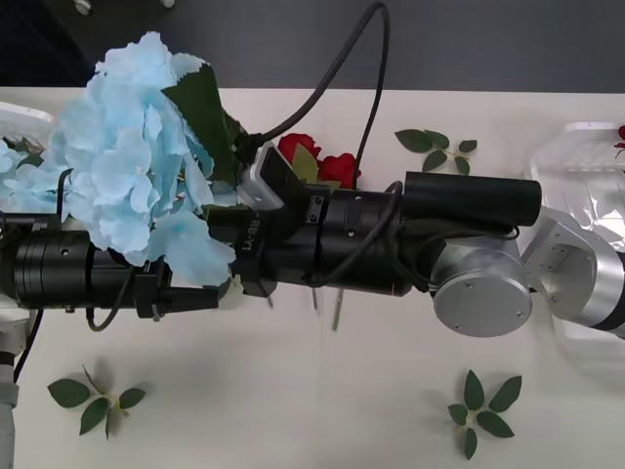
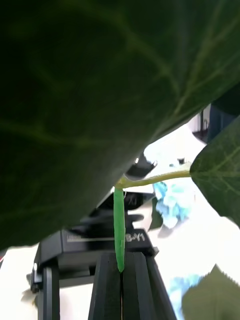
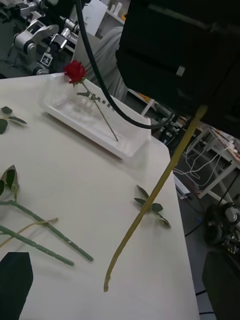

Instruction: Put the red flowers into the right box and the blue flowers into the left box

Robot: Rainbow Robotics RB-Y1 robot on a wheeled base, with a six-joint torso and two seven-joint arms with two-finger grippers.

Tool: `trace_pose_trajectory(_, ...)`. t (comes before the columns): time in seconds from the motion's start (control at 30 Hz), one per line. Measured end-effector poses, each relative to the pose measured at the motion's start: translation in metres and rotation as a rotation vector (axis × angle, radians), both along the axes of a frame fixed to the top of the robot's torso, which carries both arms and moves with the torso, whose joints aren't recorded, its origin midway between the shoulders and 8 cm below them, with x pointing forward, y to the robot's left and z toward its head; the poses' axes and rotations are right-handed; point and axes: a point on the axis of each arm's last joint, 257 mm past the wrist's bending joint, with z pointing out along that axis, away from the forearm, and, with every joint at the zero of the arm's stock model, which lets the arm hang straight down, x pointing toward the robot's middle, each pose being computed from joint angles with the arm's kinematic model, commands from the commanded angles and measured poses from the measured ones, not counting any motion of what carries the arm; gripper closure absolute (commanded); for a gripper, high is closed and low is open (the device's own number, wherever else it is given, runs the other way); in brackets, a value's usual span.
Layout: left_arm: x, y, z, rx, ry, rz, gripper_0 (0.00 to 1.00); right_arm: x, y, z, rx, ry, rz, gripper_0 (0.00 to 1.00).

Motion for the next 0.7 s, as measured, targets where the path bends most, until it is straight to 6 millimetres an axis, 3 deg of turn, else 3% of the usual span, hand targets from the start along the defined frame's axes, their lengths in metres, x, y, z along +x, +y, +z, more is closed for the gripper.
trace_pose_trajectory(0.17, -0.003, -0.003, 0.006, -0.024, -0.004, -0.015, 0.05, 0.005, -0.002, -0.008, -0.014, 0.007, -0.01, 1.0)
trace_pose_trajectory(0.27, -0.003, -0.003, 0.006, -0.025, -0.005, -0.015, 0.35, 0.005, -0.002, -0.008, -0.014, 0.007, -0.011, 1.0)
trace_pose_trajectory(0.33, -0.003, -0.003, 0.006, -0.025, -0.005, -0.015, 0.41, 0.005, -0.002, -0.008, -0.014, 0.007, -0.011, 1.0)
trace_pose_trajectory(0.47, -0.002, -0.004, 0.006, -0.025, -0.005, -0.013, 0.64, 0.005, -0.002, -0.008, -0.014, 0.007, -0.011, 1.0)
trace_pose_trajectory(0.53, -0.001, -0.008, 0.005, -0.026, -0.003, -0.012, 0.61, 0.005, -0.002, -0.008, -0.014, 0.007, -0.011, 1.0)
trace_pose_trajectory(0.6, 0.0, -0.012, 0.004, -0.025, -0.001, -0.015, 0.45, 0.005, -0.002, -0.008, -0.014, 0.007, -0.011, 1.0)
trace_pose_trajectory(0.7, 0.0, -0.016, 0.003, -0.025, 0.001, -0.019, 0.43, 0.005, -0.002, -0.008, -0.014, 0.007, -0.011, 1.0)
